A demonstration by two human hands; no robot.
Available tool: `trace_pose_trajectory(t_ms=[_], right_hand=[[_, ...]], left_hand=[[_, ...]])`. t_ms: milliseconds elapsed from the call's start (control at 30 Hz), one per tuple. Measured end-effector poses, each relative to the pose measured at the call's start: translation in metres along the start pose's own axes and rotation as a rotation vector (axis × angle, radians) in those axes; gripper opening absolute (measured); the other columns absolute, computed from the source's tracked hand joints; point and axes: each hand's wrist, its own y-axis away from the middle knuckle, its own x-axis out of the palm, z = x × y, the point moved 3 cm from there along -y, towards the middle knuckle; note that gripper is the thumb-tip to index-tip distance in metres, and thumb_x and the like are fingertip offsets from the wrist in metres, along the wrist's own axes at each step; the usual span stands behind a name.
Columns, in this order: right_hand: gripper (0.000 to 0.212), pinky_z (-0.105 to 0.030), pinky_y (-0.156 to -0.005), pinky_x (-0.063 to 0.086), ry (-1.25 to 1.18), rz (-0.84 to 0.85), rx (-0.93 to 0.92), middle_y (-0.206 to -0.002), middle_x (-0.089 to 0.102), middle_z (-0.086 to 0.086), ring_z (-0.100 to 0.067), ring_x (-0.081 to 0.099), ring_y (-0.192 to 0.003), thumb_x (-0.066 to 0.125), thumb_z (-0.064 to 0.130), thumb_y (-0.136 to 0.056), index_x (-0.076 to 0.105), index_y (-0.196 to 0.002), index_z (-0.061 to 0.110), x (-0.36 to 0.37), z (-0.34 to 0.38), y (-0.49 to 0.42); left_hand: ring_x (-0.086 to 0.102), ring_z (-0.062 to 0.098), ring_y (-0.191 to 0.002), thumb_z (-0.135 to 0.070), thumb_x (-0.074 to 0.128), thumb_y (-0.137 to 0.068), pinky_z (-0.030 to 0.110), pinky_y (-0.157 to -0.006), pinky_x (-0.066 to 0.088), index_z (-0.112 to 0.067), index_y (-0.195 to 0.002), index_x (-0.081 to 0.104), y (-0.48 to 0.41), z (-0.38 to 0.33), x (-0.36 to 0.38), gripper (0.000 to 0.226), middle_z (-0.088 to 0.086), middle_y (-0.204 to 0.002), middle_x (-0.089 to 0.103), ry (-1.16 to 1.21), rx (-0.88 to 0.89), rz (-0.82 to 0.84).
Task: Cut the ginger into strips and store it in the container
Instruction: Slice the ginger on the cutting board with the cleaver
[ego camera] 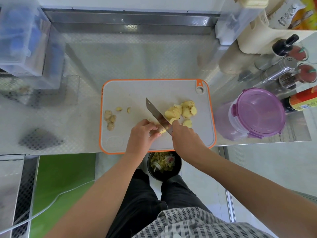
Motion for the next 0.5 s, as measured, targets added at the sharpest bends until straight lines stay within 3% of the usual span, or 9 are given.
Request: trace_pose_trajectory(t_ms=[233,367,500], right_hand=[[0.021,-0.029,-0.050,0.029,-0.011,0.008,-0.009,-0.069,0.039,0.001,-0.016,0.039,-0.059,0.039,-0.004,-0.090,0.029,-0.093,0.015,0.000,0.001,-0.004],[0.017,-0.032,-0.057,0.033,0.025,0.050,-0.009,-0.068,0.034,0.001,-0.021,0.041,-0.066,0.039,0.000,-0.091,0.031,-0.094,0.014,-0.004,-0.008,0.006],[0.019,-0.031,-0.056,0.033,0.046,0.035,-0.006,-0.067,0.034,0.002,-0.020,0.042,-0.065,0.041,-0.002,-0.090,0.038,-0.103,0.012,-0.003,-0.008,0.015]], left_hand=[[0.062,0.025,-0.064,-0.013,0.086,-0.064,0.033,-0.059,0.052,-0.005,-0.080,0.073,-0.002,0.002,-0.001,0.022,0.008,-0.078,0.065,0.000,0.004,0.006],[0.061,0.024,-0.065,-0.012,0.087,-0.063,0.034,-0.059,0.052,-0.006,-0.079,0.073,-0.001,0.002,-0.001,0.022,0.007,-0.078,0.065,0.012,-0.010,0.013],[0.061,0.024,-0.063,-0.010,0.087,-0.062,0.032,-0.057,0.052,-0.005,-0.078,0.072,0.000,0.001,-0.001,0.023,0.007,-0.077,0.064,0.000,0.018,0.013]])
